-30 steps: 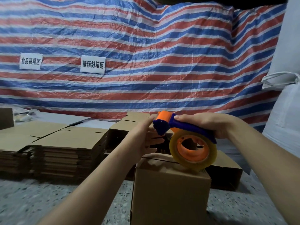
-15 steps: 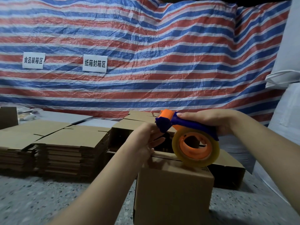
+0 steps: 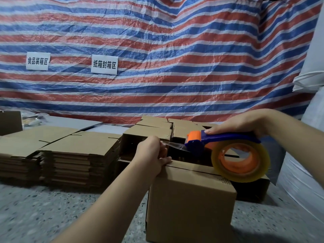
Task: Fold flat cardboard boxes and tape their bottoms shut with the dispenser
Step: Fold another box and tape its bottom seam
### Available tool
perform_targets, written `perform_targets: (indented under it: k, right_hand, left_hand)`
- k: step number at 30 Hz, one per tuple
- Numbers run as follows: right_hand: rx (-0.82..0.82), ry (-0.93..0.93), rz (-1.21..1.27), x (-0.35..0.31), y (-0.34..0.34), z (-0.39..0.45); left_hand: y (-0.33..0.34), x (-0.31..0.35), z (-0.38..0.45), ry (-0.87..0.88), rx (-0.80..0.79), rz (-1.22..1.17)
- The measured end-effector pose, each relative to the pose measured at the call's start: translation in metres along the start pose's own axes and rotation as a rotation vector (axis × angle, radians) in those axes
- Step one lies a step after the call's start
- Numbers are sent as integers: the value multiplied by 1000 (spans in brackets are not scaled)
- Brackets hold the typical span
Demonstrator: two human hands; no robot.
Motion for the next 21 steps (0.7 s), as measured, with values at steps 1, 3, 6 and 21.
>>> perform_targets:
  k: [1,3,6,21]
  right_hand:
    - [0,5,1,0,0,1]
    - [-6,17,-17,-1,-1,1]
    - [-10,43,-36,-2,-5,-2]
    - [-16,41,-137,-24,8,1]
  left_hand:
    - [0,1,1,-2,19,5]
    - [-1,1,3,10,37,52]
    - [0,0,4,27,10,79]
    - [-40,27,7,317,-89,540]
Point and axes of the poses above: each hand's wrist, its own z-axis towards the middle knuckle, its own y-axis out of the palm, x = y × z, the point moved 6 cm from there along z, towards the middle knuckle, and after that the axes turned 3 degrees about y, right-handed, at the moved point
